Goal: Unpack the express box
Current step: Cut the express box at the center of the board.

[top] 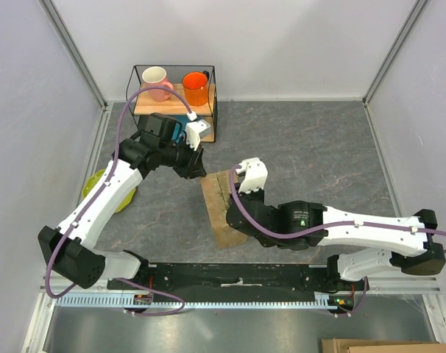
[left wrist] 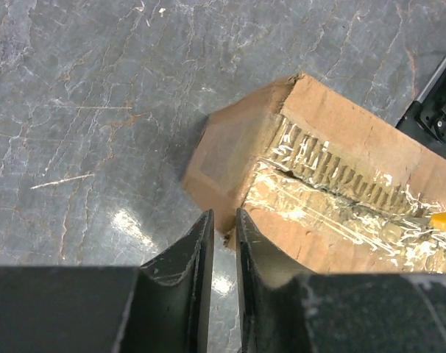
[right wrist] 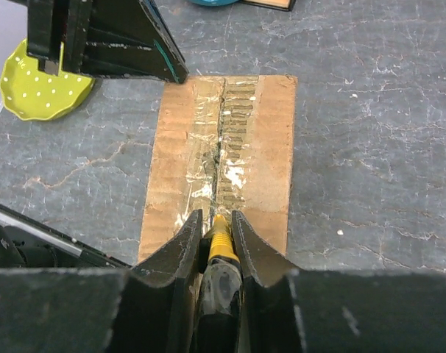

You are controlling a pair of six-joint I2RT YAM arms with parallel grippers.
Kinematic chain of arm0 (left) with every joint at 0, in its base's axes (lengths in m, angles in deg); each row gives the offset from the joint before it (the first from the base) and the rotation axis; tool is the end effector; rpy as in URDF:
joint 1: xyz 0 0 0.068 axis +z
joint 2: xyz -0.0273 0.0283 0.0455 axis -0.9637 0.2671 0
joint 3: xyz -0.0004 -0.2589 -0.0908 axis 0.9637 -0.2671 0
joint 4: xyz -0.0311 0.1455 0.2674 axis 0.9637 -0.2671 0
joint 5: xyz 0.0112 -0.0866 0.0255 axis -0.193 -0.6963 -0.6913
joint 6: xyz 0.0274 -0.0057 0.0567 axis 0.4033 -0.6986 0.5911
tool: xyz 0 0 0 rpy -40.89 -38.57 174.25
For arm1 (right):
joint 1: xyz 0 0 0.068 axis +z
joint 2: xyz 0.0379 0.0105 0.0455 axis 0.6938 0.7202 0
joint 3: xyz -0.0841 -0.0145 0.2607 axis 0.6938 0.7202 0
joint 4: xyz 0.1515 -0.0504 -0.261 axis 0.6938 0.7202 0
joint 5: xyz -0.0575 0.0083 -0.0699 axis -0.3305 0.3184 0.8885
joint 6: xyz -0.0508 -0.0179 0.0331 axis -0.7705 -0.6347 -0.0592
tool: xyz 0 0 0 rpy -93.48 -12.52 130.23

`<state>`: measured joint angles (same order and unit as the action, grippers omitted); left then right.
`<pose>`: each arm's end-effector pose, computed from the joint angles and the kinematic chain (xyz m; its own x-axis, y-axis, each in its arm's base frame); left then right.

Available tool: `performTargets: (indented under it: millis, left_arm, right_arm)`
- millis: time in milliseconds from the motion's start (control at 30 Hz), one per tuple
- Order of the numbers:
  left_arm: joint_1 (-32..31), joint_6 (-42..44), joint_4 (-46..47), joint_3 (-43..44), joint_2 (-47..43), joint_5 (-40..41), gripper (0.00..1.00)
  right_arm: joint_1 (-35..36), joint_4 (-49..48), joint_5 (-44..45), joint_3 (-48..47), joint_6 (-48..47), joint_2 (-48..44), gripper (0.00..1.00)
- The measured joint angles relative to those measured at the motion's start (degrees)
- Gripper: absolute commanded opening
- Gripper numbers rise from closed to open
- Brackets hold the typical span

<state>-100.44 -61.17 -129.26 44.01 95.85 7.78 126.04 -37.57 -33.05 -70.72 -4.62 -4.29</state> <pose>0.2836 -0.1627 0.3463 -0.5458 0.4239 -0.7228 0.7657 0.6027 -0.2248 0.0806 0.3121 0.3734 -0.4647 0.0309 -0.8849 -0.3298 0.9214 0.2054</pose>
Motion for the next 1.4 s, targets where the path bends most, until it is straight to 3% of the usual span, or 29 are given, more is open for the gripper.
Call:
performTargets:
  millis: [133,400,567,733,933,1100,1400]
  left_arm:
    - [0.59,0.22,-2.25,1.05,0.28,-0.92,0.02]
    - [1.53,2.47,-6.64,9.11,1.60,-2.69,0.30]
    - [1.60,3.87,-4.48,11.39,2.08,-11.06,0.34]
    - [1.60,5.14,0.33,8.28,6.75,-17.88,0.36]
    - [1.73,14.82,2.95,1.49,9.38,-27.34,0.36]
    - [1.75,23.54,3.63,-0.68,6.32,-32.20,0.38]
    - [-0.59,27.10,2.03,0.22,8.96,-38.58,0.39]
  right_arm:
    - [0.37,1.03,-0.81,0.17,0.04,-0.66,0.00]
    - [0.55,1.38,-1.51,-0.11,-1.95,0.55,0.00]
    - [0.57,0.28,-2.36,-1.05,-4.50,1.77,0.00]
    - [0.57,0.13,-3.34,-2.78,-6.80,3.26,0.00]
    - [0.59,0.31,-4.70,-3.87,-8.00,4.09,0.00]
    - [1.20,0.33,-5.44,-3.91,-8.48,4.09,0.00]
    - [1.03,0.28,-5.07,-3.50,-8.63,4.00,0.00]
